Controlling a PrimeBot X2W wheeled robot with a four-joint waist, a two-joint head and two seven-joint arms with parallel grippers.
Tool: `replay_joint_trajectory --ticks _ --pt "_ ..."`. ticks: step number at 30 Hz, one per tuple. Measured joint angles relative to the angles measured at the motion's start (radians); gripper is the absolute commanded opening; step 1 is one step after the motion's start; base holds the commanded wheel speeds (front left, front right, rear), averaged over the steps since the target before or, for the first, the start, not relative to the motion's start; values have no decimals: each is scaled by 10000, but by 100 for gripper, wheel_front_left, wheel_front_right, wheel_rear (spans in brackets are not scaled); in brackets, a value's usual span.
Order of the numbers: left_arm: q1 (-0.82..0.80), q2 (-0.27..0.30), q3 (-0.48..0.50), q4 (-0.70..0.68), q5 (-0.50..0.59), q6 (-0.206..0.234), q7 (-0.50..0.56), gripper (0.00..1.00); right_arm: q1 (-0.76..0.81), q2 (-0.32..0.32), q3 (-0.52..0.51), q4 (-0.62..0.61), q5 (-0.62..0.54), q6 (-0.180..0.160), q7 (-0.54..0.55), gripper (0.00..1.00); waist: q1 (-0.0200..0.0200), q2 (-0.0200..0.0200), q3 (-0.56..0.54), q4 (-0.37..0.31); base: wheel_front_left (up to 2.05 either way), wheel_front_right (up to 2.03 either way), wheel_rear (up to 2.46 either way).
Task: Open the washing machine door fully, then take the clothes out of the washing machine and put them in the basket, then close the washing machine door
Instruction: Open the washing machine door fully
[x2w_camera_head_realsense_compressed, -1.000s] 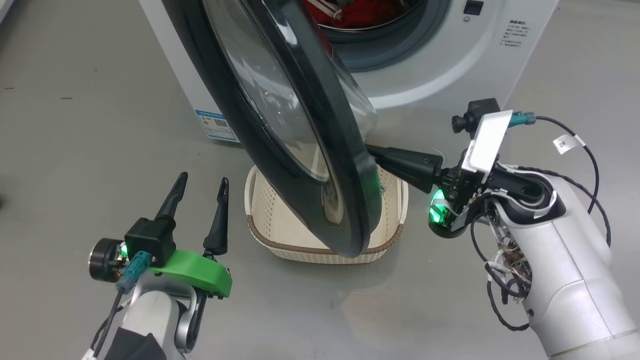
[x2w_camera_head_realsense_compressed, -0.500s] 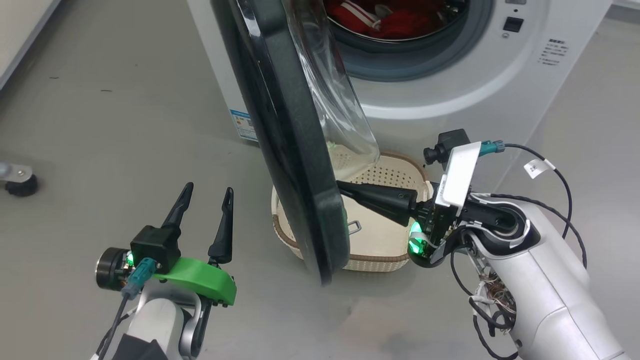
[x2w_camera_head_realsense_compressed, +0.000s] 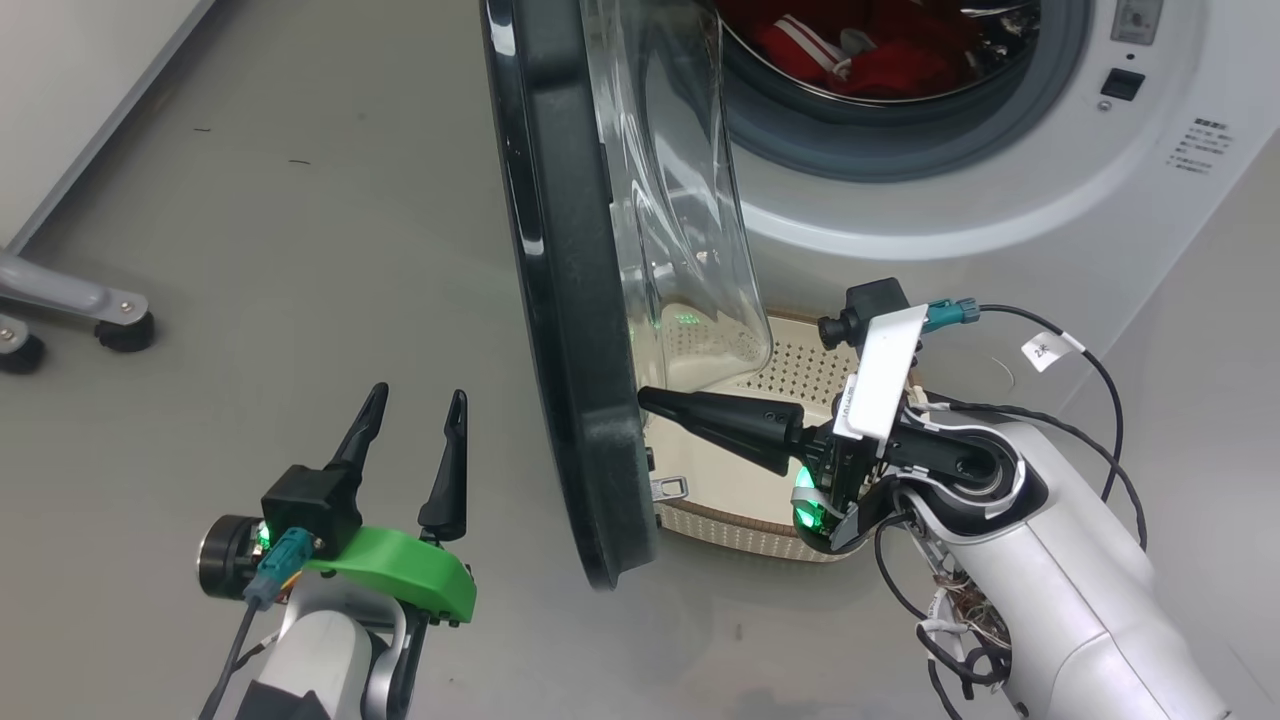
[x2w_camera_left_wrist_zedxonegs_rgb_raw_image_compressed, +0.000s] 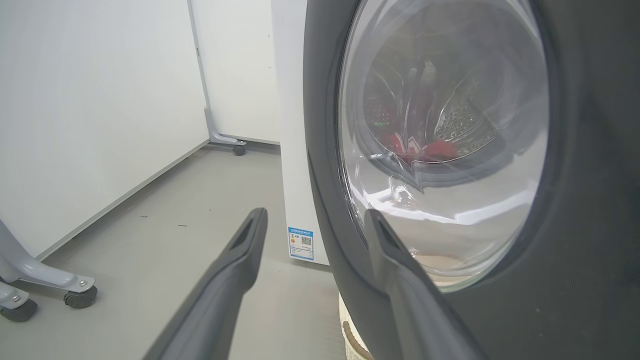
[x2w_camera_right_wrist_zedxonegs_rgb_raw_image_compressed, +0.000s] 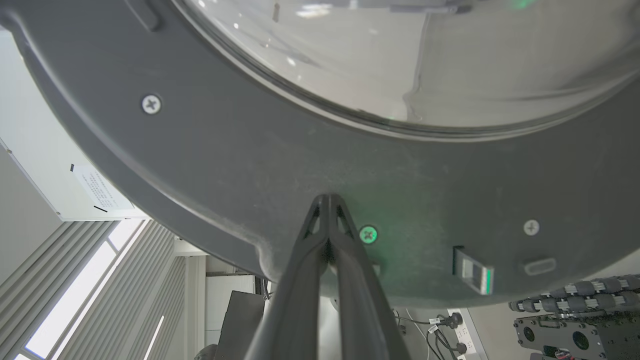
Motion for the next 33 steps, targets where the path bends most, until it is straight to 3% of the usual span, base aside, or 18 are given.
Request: replay_joint_trajectory --ticks 17,29,30,32,33 --pt "176 8 63 -44 -21 186 0 100 64 13 430 -44 169 0 -709 0 0 0 -98 127 0 0 0" --pt "211 6 249 -134 -15 267 0 100 645 33 -673 -500 161 0 -1898 0 0 0 -95 -171 0 0 0" --pt "212 13 276 -134 -15 267 0 100 716 40 -803 -545 155 0 -2000 4 0 0 -98 -206 0 0 0" --pt "214 13 274 -134 -15 267 0 100 885 46 -1097 -671 40 0 -2295 63 0 0 -105 -261 0 0 0" --pt "216 12 295 -140 -15 268 0 100 945 42 -1189 -702 -13 0 -2397 100 0 0 -108 -288 0 0 0"
